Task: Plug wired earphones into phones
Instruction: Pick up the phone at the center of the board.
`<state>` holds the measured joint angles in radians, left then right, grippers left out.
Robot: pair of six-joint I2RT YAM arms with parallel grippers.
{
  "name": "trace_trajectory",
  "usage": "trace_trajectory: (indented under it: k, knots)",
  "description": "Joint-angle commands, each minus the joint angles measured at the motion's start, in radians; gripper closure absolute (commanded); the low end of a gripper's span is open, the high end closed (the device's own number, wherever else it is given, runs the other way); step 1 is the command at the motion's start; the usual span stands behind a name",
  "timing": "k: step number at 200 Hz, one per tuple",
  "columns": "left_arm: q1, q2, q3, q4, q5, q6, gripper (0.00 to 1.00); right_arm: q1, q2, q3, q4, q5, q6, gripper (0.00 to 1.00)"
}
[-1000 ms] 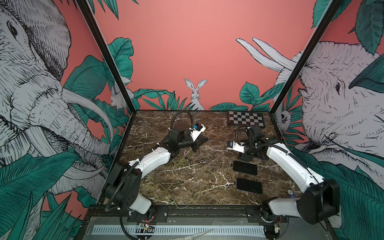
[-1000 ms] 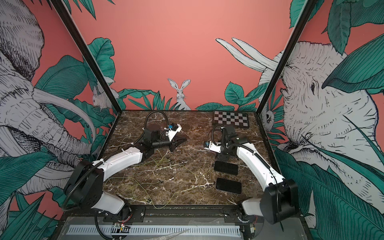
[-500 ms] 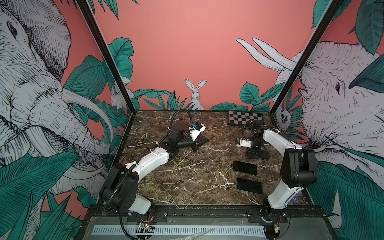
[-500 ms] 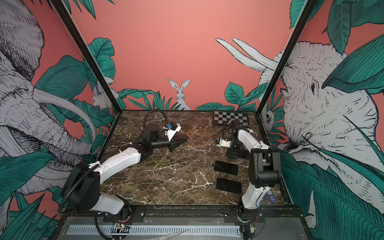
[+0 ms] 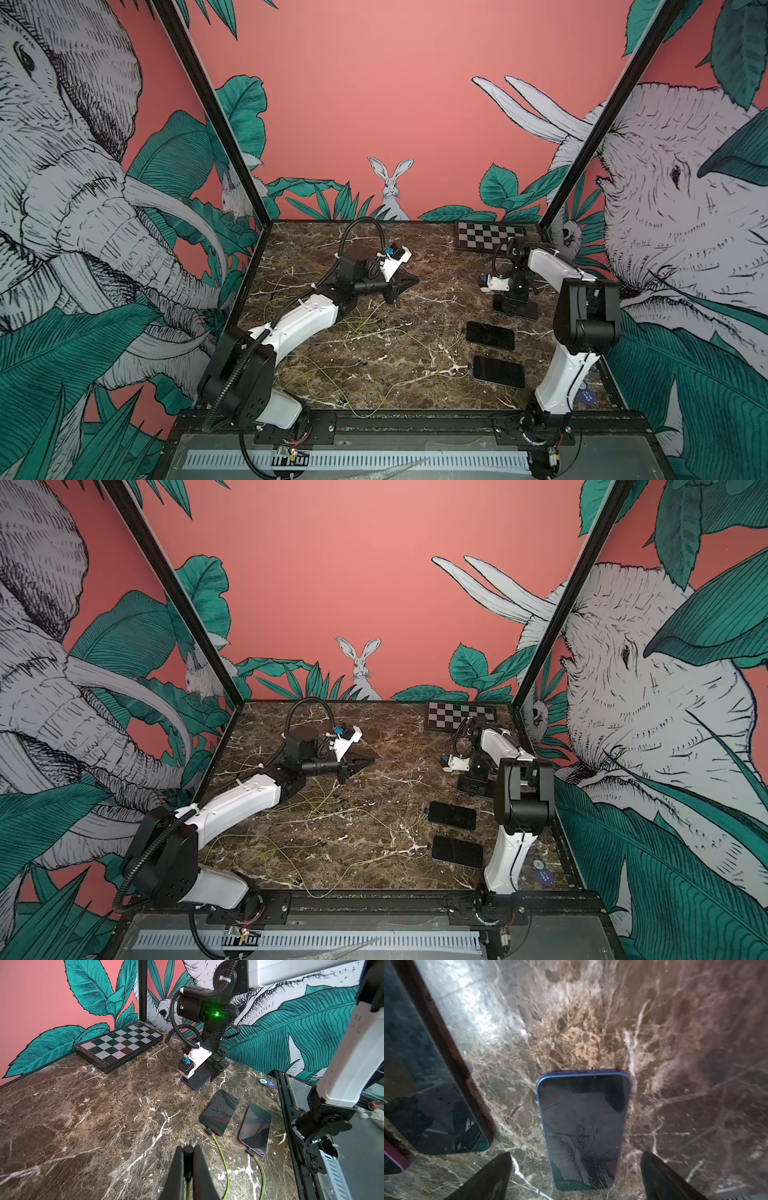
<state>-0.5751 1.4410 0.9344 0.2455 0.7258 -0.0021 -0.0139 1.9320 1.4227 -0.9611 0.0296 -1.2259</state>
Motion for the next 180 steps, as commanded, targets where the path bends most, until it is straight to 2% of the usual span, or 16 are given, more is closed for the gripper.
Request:
trace_trajectory:
  k: [1, 47, 98, 180]
  knots:
    - [-0.003, -0.052, 0.030, -0.018, 0.014, 0.024, 1.00, -0.016, 0.036, 0.017, -0.060, -0.015, -0.030, 0.01]
    - [-0.002, -0.054, 0.042, -0.048, 0.014, 0.057, 1.00, -0.026, 0.063, 0.016, 0.015, -0.013, -0.024, 0.01]
    - [-0.002, -0.052, 0.055, -0.097, 0.003, 0.101, 1.00, -0.029, 0.103, 0.051, -0.014, 0.001, -0.048, 0.02]
    - [-0.002, -0.034, 0.058, -0.086, 0.022, 0.073, 1.00, -0.029, 0.086, -0.071, 0.026, 0.019, -0.097, 0.12]
